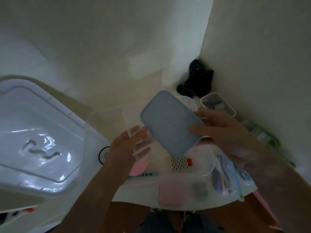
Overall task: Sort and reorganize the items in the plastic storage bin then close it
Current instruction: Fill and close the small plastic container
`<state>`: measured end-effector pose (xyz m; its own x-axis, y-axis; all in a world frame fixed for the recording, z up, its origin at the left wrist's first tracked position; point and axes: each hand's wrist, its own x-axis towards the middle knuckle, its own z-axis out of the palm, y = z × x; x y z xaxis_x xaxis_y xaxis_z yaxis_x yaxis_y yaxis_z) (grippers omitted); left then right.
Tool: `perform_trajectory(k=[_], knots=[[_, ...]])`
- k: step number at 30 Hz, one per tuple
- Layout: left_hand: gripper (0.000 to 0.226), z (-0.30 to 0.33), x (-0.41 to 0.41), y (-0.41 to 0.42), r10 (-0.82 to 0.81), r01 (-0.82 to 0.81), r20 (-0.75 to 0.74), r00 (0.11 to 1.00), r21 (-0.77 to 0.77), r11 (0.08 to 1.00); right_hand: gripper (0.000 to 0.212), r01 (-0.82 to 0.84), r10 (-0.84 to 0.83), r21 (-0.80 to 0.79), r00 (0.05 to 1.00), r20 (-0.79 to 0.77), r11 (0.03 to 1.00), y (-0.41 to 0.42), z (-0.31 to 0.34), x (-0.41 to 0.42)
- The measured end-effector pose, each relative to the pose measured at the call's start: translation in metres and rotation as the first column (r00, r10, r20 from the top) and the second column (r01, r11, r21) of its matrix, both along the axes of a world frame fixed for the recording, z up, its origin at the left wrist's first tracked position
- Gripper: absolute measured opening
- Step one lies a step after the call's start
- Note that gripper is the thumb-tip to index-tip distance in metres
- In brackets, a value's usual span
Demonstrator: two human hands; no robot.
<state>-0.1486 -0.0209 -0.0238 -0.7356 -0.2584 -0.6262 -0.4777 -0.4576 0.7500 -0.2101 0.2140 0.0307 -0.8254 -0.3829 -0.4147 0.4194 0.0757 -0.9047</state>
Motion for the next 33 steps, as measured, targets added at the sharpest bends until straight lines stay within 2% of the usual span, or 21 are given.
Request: perform_trajectory(k=[2, 4, 6, 8, 10, 12, 16, 19, 21, 23, 25, 27, 28, 30, 32, 33], knots=[[0.044, -0.007, 0.008, -0.006, 0.062, -0.069, 0.094, 0.994, 0.08, 0.994, 0.024, 0.117, -0.119, -0.024, 0.989, -0.087, 0.993, 0.006, -0.003, 0.01], [0.04, -0.013, 0.016, -0.012, 0.082, -0.092, 0.137, 0.987, 0.067, 0.994, 0.02, 0.198, -0.164, 0.085, 0.938, -0.305, 0.976, 0.015, -0.011, 0.017], [0.042, -0.014, 0.025, -0.02, 0.104, -0.117, 0.15, 0.983, 0.075, 0.99, 0.023, 0.259, -0.073, 0.273, 0.835, -0.545, 0.926, 0.027, -0.023, 0.026], [0.041, -0.011, 0.035, -0.027, 0.134, -0.161, 0.171, 0.976, 0.155, 0.975, 0.026, 0.3, 0.023, 0.341, 0.72, -0.693, 0.891, 0.036, -0.04, 0.037], [0.041, -0.007, 0.043, -0.029, 0.148, -0.177, 0.146, 0.978, 0.211, 0.961, 0.021, 0.336, 0.082, 0.367, 0.63, -0.772, 0.868, 0.037, -0.055, 0.048], [0.038, -0.004, 0.048, -0.031, 0.154, -0.182, 0.128, 0.98, 0.252, 0.951, 0.014, 0.349, 0.096, 0.359, 0.588, -0.803, 0.865, 0.031, -0.066, 0.056], [0.029, 0.004, 0.046, -0.039, 0.157, -0.188, 0.156, 0.975, 0.209, 0.96, 0.026, 0.288, 0.034, 0.264, 0.614, -0.788, 0.921, 0.015, -0.082, 0.063], [0.033, 0.009, 0.049, -0.055, 0.095, -0.118, 0.167, 0.981, 0.135, 0.984, 0.012, 0.276, -0.003, 0.234, 0.652, -0.758, 0.932, 0.013, -0.092, 0.05], [0.033, 0.01, 0.055, -0.063, 0.053, -0.068, 0.169, 0.984, 0.082, 0.994, 0.042, 0.181, 0.052, 0.238, 0.685, -0.727, 0.954, 0.01, -0.098, 0.036], [0.033, 0.009, 0.06, -0.069, 0.002, -0.004, 0.162, 0.987, 0.01, 1.0, 0.054, 0.01, 0.123, 0.182, 0.702, -0.702, 0.983, -0.005, -0.098, 0.024], [0.043, 0.012, 0.06, -0.07, -0.085, 0.087, 0.142, 0.986, -0.012, 0.996, 0.041, -0.173, 0.164, 0.049, 0.754, -0.636, 0.984, -0.031, -0.096, 0.019], [0.061, 0.017, 0.058, -0.066, -0.186, 0.185, 0.131, 0.974, 0.022, 0.983, 0.021, -0.243, 0.179, -0.036, 0.799, -0.575, 0.969, -0.059, -0.098, 0.019], [0.062, 0.017, 0.057, -0.064, -0.228, 0.225, 0.128, 0.965, 0.039, 0.974, 0.017, -0.25, 0.173, -0.07, 0.822, -0.543, 0.966, -0.07, -0.102, 0.02], [0.06, 0.017, 0.057, -0.059, -0.278, 0.273, 0.131, 0.952, 0.057, 0.96, 0.015, -0.234, 0.127, -0.181, 0.876, -0.465, 0.955, -0.086, -0.116, 0.024], [0.049, 0.006, 0.056, -0.055, -0.195, 0.182, 0.138, 0.971, 0.101, 0.978, 0.015, -0.167, 0.078, -0.242, 0.938, -0.337, 0.956, -0.093, -0.127, 0.03], [0.035, 0.0, 0.056, -0.054, -0.119, 0.106, 0.132, 0.984, 0.101, 0.989, 0.02, -0.125, 0.057, -0.25, 0.963, -0.264, 0.96, -0.094, -0.131, 0.032]])
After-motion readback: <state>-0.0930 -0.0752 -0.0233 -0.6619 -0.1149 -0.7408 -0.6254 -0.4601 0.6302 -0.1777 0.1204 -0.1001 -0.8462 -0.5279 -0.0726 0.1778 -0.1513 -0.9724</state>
